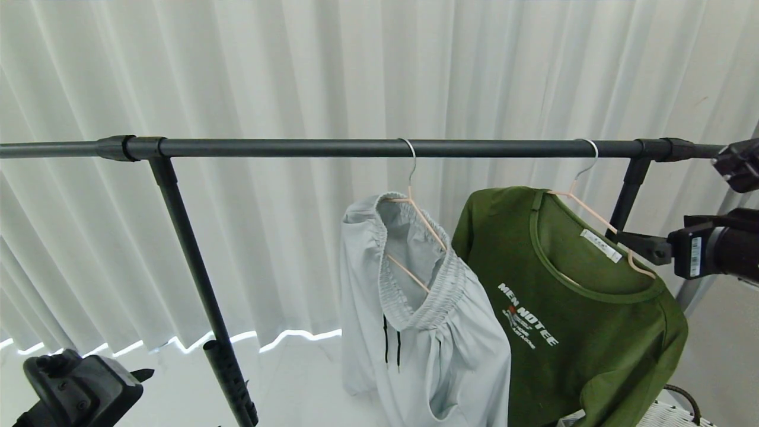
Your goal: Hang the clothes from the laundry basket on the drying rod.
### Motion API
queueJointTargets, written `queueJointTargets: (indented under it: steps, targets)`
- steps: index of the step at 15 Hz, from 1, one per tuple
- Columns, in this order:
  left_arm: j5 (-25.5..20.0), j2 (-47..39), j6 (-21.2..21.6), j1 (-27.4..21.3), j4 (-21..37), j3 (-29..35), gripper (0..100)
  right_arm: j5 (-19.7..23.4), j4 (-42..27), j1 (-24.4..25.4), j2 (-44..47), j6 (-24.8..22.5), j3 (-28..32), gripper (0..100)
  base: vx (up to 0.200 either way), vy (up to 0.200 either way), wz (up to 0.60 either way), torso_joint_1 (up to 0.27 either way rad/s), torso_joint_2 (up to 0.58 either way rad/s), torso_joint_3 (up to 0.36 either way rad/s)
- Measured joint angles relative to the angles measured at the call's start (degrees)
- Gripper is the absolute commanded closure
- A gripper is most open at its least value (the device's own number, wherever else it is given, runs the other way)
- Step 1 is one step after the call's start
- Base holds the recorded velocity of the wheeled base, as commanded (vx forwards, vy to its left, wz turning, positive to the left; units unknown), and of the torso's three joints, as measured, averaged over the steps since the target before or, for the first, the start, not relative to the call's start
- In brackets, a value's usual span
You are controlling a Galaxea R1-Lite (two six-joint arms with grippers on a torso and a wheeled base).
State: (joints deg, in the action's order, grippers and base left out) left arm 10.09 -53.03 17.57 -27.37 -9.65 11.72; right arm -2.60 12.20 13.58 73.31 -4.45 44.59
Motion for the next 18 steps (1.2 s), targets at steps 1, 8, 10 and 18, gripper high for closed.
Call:
queueJointTargets:
  steps: [1, 8, 10, 18]
  targets:
    - [1.37, 1.73, 0.22, 1.85, 0.02, -1.13, 0, 0.94, 0.44, -0.99, -2.15, -0.04, -2.01, 0, -0.2, 0.0, 0.0, 0.002, 0.0, 0.007]
    - [12.68, 12.81, 0.02, 18.6, 0.35, -7.58, 0, 0.63, 0.9, -10.12, -15.13, -1.95, -17.42, 0, -0.2, 0.0, 0.0, 0.002, 0.0, 0.004]
    - [13.87, 15.41, -0.05, 26.9, 0.4, -9.37, 0, 0.41, 0.79, -14.35, -20.29, -3.43, -22.05, 0, -0.2, 0.0, 0.0, -0.005, 0.0, 0.007]
    - [14.07, 35.06, -0.09, 39.52, 4.92, -11.62, 0, 0.2, -9.72, -19.58, -49.31, -6.33, -37.22, 0, -0.025, 0.0, 0.0, 0.0, 0.0, 0.001]
